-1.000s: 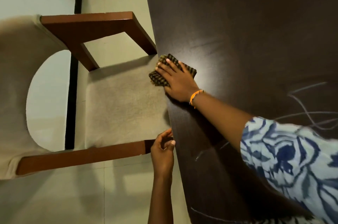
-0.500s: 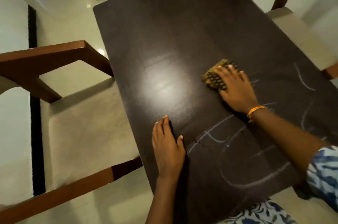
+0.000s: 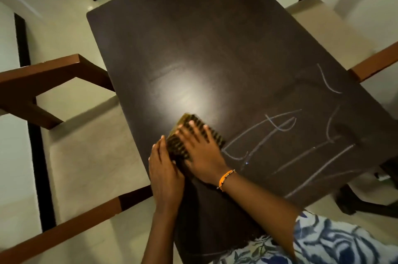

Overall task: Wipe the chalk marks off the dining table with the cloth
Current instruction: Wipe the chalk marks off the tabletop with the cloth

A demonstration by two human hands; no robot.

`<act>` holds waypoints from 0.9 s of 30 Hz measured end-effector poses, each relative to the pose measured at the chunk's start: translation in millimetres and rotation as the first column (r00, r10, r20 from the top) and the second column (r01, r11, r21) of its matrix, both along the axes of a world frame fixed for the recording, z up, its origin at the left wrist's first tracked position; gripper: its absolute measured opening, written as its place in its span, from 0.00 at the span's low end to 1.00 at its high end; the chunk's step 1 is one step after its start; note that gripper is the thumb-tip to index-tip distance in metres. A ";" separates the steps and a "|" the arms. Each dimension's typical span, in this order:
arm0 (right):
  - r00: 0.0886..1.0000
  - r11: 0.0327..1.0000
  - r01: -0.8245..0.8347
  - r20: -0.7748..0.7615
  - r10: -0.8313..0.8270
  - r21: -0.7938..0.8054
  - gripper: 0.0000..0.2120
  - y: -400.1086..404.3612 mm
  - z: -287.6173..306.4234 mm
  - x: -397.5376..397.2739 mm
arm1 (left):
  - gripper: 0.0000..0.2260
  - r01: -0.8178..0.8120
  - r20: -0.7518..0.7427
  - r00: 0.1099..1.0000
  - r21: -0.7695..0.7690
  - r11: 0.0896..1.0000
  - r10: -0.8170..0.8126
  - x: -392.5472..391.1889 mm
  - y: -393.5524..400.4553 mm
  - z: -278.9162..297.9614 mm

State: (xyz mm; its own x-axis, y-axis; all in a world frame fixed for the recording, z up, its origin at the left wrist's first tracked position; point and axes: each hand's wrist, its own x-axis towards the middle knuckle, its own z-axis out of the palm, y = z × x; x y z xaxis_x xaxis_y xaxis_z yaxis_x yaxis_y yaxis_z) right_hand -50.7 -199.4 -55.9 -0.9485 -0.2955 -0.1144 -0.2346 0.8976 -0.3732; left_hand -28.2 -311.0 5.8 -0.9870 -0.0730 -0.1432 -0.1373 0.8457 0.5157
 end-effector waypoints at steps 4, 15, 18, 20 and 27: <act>0.972 0.973 -0.231 -0.047 0.231 0.004 0.37 55.7 1.3 -5.7 | 0.30 -0.033 0.040 0.999 -0.004 0.999 0.033 2.2 26.5 3.2; 0.879 0.872 0.477 -0.055 -0.473 0.111 0.33 352.4 18.1 -50.3 | 0.32 0.162 0.153 0.981 -0.293 0.942 -0.121 -0.2 122.5 -9.5; 0.809 0.805 0.588 -0.071 -0.584 0.082 0.32 340.6 17.0 -53.4 | 0.32 0.149 0.199 0.975 -0.274 0.950 -0.096 1.2 125.3 -7.9; 0.782 0.779 0.622 -0.083 -0.617 0.073 0.34 303.0 17.6 -51.9 | 0.32 0.113 0.214 0.975 -0.239 0.964 -0.061 0.2 130.1 -3.7; 0.998 0.999 0.036 -0.056 -0.036 0.004 0.34 177.2 6.9 -27.1 | 0.38 0.033 0.165 0.986 -0.201 0.979 0.001 -10.5 172.4 3.6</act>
